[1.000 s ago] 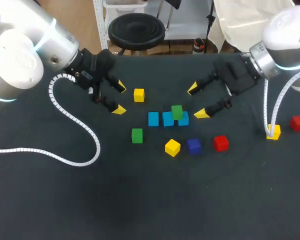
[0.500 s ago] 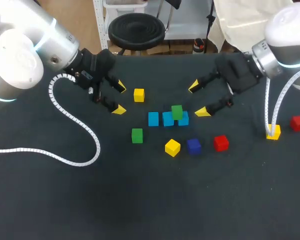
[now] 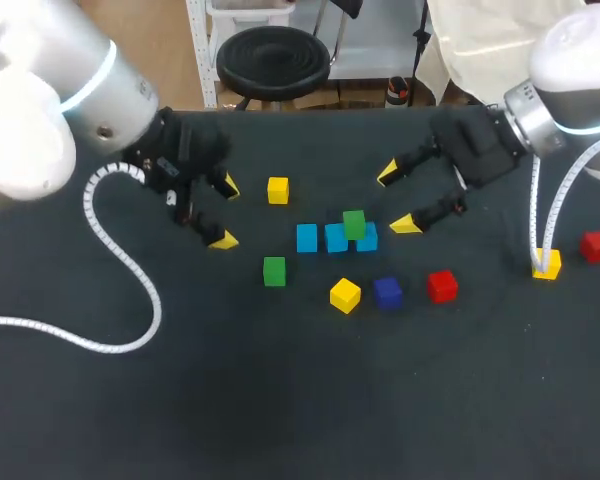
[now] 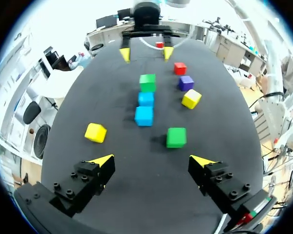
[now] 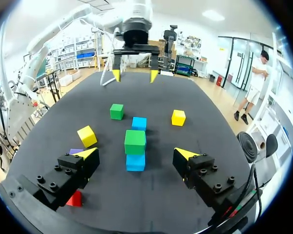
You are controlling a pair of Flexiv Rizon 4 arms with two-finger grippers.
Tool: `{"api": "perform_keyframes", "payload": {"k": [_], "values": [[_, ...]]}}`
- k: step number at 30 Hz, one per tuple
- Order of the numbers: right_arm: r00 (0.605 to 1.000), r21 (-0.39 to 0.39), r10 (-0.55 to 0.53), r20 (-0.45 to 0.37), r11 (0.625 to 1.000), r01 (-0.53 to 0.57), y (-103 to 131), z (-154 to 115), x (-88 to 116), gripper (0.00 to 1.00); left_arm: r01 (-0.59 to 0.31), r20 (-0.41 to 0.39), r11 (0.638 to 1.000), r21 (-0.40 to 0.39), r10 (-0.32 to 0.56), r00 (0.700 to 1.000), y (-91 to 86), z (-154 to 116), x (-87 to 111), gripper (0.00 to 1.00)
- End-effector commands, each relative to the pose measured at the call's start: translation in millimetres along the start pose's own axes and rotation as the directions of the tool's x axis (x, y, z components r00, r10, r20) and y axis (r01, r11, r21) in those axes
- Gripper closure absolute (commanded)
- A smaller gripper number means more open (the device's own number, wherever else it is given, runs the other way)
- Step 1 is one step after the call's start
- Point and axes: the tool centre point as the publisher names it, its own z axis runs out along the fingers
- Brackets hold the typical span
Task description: Place the blue cubes, place green cubes on the blue cubes, place the yellow cubes on the green cubes, then place the red cubes on the yellow cubes, and place purple cube on the red cubes.
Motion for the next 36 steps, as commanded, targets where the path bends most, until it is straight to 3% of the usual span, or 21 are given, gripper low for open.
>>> {"api": "perform_keyframes", "payload": {"k": [1,4,10,16,22,30,36], "values": [[1.000,0.002,-0.001,0.001,1.000,0.001,1,-1,0,0.00,-0.058,0.062,0.998,-0.020,0.059,0.996,-18.0,15,6.3,0.00],[1.000,0.002,-0.001,0.001,1.000,0.001,1,-1,0,0.00,-0.049,0.067,0.999,0.020,0.047,0.997,-9.9,29,7.4,0.00],[1.000,0.002,-0.001,0.001,1.000,0.001,1,-1,0,0.00,-0.036,0.067,0.999,0.015,0.035,0.997,-3.8,31,0.6,0.00],[1.000,0.002,-0.001,0.001,1.000,0.001,1,-1,0,0.00,0.015,0.030,1.000,0.013,-0.015,0.999,-20.4,35,4.4,0.00],[1.000,0.002,-0.001,0.001,1.000,0.001,1,-1,0,0.00,0.063,-0.003,0.998,-0.013,-0.063,0.998,-49.9,35,13.9,0.00],[1.000,0.002,-0.001,0.001,1.000,0.001,1,-1,0,0.00,-0.017,0.032,1.000,0.010,0.016,0.999,-55.4,45,-4.3,0.00],[1.000,0.002,-0.001,0.001,1.000,0.001,1,-1,0,0.00,-0.063,0.037,0.996,0.059,0.061,0.997,-47.6,58,-13.6,0.00]]}}
